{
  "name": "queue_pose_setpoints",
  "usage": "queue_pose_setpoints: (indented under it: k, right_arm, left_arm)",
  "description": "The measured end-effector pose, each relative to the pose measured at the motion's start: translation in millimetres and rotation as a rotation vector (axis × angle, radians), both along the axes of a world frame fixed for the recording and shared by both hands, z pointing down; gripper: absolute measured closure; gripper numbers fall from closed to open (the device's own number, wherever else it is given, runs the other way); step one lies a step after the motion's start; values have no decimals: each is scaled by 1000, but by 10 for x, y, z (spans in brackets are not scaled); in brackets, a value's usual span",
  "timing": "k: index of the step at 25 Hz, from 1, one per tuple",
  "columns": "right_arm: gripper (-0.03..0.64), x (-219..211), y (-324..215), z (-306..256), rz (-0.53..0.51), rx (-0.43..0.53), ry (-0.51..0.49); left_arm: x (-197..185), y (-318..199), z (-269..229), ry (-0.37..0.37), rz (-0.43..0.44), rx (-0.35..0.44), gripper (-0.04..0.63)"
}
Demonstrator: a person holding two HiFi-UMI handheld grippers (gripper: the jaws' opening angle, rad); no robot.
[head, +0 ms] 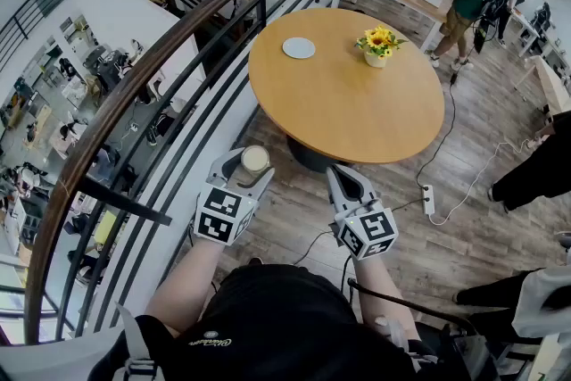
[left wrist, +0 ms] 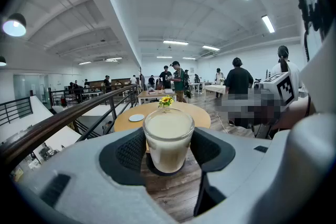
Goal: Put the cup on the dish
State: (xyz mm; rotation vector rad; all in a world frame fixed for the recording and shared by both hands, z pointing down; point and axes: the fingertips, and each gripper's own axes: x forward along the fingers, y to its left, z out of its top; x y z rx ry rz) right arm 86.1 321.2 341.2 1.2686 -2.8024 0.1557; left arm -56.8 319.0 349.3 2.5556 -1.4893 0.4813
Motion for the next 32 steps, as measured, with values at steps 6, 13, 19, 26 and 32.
queue_pose_setpoints:
  k: [6,13,19,26,32]
  right_arm:
    - [607,114,-7,-22,3,-9,-37]
    - [607,223,-30,15,-7,-11,-23]
    - [607,449,-41,87,-37,-16,-19]
    - [607,675,-59,229,-63,-24,-4]
    - [607,666,-206,181,-79,-28,-2]
  left_arm:
    - [108,4,10,-2,3,-4,333]
    - [262,-17,-9,-2,-6,-11,333]
    - [486,-7,29,-5,-37,-14,333]
    - [635,-6,77,3,-83,-4,333]
    - [643,-150,-5,5,-93,3,333]
